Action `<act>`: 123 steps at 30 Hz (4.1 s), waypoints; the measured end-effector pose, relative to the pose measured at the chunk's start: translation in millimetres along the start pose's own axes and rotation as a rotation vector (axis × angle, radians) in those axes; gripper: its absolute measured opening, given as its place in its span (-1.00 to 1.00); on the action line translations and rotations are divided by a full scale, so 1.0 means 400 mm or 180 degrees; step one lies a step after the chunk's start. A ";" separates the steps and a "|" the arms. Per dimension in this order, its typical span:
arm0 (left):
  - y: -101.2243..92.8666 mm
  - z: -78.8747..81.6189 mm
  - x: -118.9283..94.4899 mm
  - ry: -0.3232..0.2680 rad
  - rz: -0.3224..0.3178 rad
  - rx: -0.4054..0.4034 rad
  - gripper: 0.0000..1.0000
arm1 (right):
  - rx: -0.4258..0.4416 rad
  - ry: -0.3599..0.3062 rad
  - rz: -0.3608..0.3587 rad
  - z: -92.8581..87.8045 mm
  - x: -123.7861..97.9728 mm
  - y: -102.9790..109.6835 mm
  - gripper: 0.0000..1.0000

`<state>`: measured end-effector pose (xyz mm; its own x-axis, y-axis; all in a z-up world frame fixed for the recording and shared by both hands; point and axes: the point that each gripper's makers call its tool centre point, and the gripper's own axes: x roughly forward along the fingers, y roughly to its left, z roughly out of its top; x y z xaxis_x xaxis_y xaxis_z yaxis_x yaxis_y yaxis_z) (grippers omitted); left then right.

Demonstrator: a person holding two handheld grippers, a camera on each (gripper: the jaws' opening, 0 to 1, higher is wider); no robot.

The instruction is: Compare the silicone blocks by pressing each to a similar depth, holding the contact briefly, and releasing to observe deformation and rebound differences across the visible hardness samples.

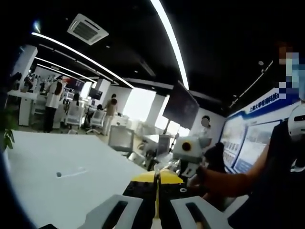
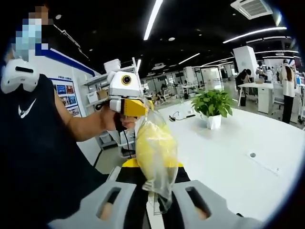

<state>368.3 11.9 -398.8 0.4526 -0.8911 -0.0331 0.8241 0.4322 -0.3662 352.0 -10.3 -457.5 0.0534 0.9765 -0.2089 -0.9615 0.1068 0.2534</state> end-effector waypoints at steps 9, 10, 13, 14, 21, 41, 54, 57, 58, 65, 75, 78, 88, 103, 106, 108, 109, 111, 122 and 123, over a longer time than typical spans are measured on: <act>0.005 -0.028 0.010 -0.0078 0.0006 -0.0288 -1.00 | 0.0109 -0.0160 -0.0020 -0.032 -0.001 -0.018 -0.79; 0.005 -0.031 0.012 -0.0084 0.0008 -0.0290 -1.00 | 0.0091 -0.0173 -0.0028 -0.035 -0.002 -0.019 -0.78; 0.001 -0.030 0.019 -0.0105 -0.0008 -0.0315 -1.00 | 0.0088 -0.0202 -0.0039 -0.041 -0.002 -0.024 -0.75; 0.000 -0.030 0.020 -0.0110 -0.0012 -0.0321 -1.00 | 0.0069 -0.0218 -0.0041 -0.041 -0.002 -0.024 -0.74; -0.006 -0.017 0.038 -0.0182 -0.0059 -0.0364 -1.00 | 0.0092 -0.0377 -0.0056 -0.034 0.000 -0.028 -0.56; 0.027 -0.074 0.048 -0.0171 -0.0007 -0.0623 -1.00 | -0.0126 -0.0519 -0.1036 -0.079 -0.085 -0.144 0.93; 0.050 -0.150 0.069 -0.0080 0.0087 -0.0682 -1.00 | 0.0050 -0.0358 -0.1308 -0.198 -0.158 -0.162 0.93; 0.057 -0.168 0.074 -0.0071 0.0130 -0.0725 -1.00 | 0.0065 -0.0331 -0.1371 -0.220 -0.171 -0.164 0.93; 0.061 -0.177 0.075 -0.0063 0.0154 -0.0748 -1.00 | 0.0069 -0.0304 -0.1400 -0.232 -0.175 -0.167 0.93; 0.081 -0.223 0.081 -0.0063 0.0259 -0.0862 -1.00 | 0.0103 -0.0270 -0.1530 -0.280 -0.201 -0.174 0.93; 0.106 -0.281 0.082 -0.0051 0.0379 -0.1069 -1.00 | 0.0082 -0.0135 -0.1705 -0.386 -0.232 -0.183 0.93; 0.112 -0.291 0.080 -0.0066 0.0397 -0.1127 -1.00 | 0.0027 -0.0120 -0.1809 -0.411 -0.239 -0.187 0.93; 0.134 -0.334 0.075 -0.0087 0.0411 -0.1354 -1.00 | 0.0045 -0.0185 -0.2182 -0.475 -0.260 -0.200 0.93; 0.152 -0.425 0.070 -0.0086 0.0409 -0.1814 -1.00 | 0.0207 -0.0054 -0.2184 -0.547 -0.241 -0.176 0.93; 0.159 -0.446 0.070 -0.0082 0.0432 -0.1875 -1.00 | 0.0222 -0.0042 -0.2190 -0.550 -0.243 -0.176 0.93; 0.168 -0.461 0.070 -0.0069 0.0448 -0.1915 -1.00 | 0.0228 -0.0040 -0.2188 -0.552 -0.245 -0.175 0.93; 0.171 -0.467 0.069 -0.0067 0.0455 -0.1939 -1.00 | 0.0234 -0.0028 -0.2186 -0.554 -0.245 -0.174 0.93; 0.178 -0.480 0.069 -0.0068 0.0465 -0.1999 -1.00 | 0.0240 -0.0025 -0.2189 -0.555 -0.246 -0.172 0.93; 0.192 -0.519 0.063 -0.0068 0.0521 -0.2173 -1.00 | 0.0273 0.0003 -0.2182 -0.562 -0.243 -0.173 0.93; 0.196 -0.523 0.062 -0.0073 0.0532 -0.2197 -1.00 | 0.0273 0.0005 -0.2184 -0.562 -0.243 -0.173 0.93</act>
<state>372.7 -5.3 -622.9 0.5675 -0.8141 -0.1235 0.3424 0.3697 -0.8638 352.7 -154.9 -666.9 0.6416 0.6826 -0.3499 -0.6857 0.7148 0.1371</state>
